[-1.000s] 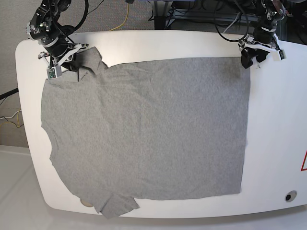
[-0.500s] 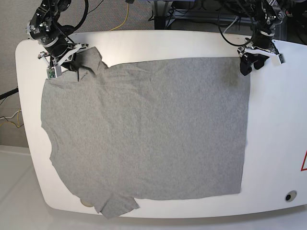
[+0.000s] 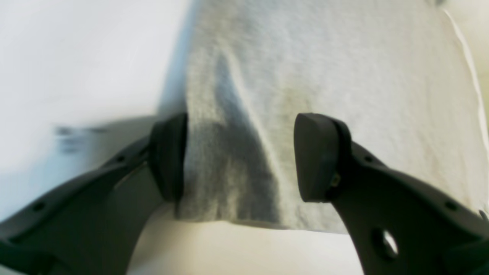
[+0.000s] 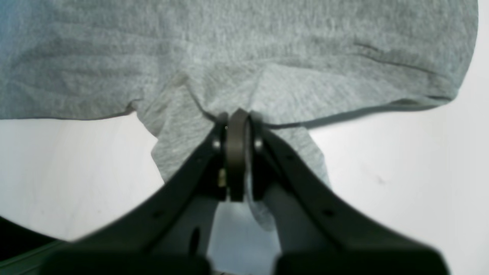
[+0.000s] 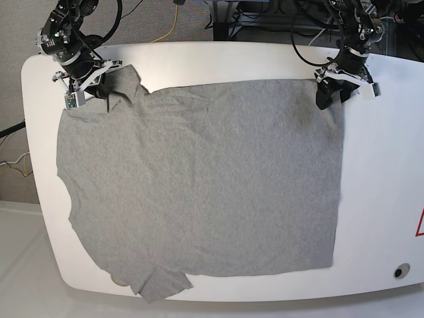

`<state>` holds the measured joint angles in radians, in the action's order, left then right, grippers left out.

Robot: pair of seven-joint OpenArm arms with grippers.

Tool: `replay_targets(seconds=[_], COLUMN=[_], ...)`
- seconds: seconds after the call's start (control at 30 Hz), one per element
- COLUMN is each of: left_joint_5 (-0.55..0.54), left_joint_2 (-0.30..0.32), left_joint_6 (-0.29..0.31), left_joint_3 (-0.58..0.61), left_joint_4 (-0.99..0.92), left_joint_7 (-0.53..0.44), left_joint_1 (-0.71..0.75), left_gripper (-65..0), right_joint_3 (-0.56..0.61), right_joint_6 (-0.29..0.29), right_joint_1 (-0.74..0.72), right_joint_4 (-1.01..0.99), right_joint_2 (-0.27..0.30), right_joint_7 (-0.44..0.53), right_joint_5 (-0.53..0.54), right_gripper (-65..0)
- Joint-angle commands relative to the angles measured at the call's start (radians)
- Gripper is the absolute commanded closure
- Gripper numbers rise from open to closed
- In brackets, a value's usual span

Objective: Fold the T-shirt properly
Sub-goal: 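Lower the left gripper and close it on the shirt edge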

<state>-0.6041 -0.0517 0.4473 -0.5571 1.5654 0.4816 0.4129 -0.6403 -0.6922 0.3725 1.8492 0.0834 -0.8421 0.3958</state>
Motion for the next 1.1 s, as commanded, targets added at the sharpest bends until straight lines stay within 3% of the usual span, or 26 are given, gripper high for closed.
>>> replay_targets(seconds=[0.0,0.4,0.7,1.07], left_joint_5=[0.045,0.049,0.049,0.049], left_joint_2=[-0.007,-0.053,-0.060,-0.058], left_joint_6=[-0.026,-0.026,-0.026,-0.026], left_joint_3=[0.004,0.004,0.016,0.013], left_joint_4=[-0.007,0.040,0.094,0.103], left_joint_7=[0.091,0.093,0.176,0.184], left_joint_1=[0.021,0.022,0.022,0.021], left_gripper=[-40.1,-40.1,-40.1,-40.1], right_joint_3=[-0.006,-0.006,-0.005,-0.005], right_joint_6=[-0.005,-0.005,-0.005,-0.005], right_joint_1=[0.001,0.000,-0.002,-0.003], right_joint_4=[0.013,0.013,0.013,0.013], right_joint_2=[0.013,0.013,0.013,0.013], right_joint_7=[0.020,0.020,0.020,0.020], right_joint_5=[0.013,0.013,0.013,0.013], right_gripper=[0.0,0.0,0.0,0.0])
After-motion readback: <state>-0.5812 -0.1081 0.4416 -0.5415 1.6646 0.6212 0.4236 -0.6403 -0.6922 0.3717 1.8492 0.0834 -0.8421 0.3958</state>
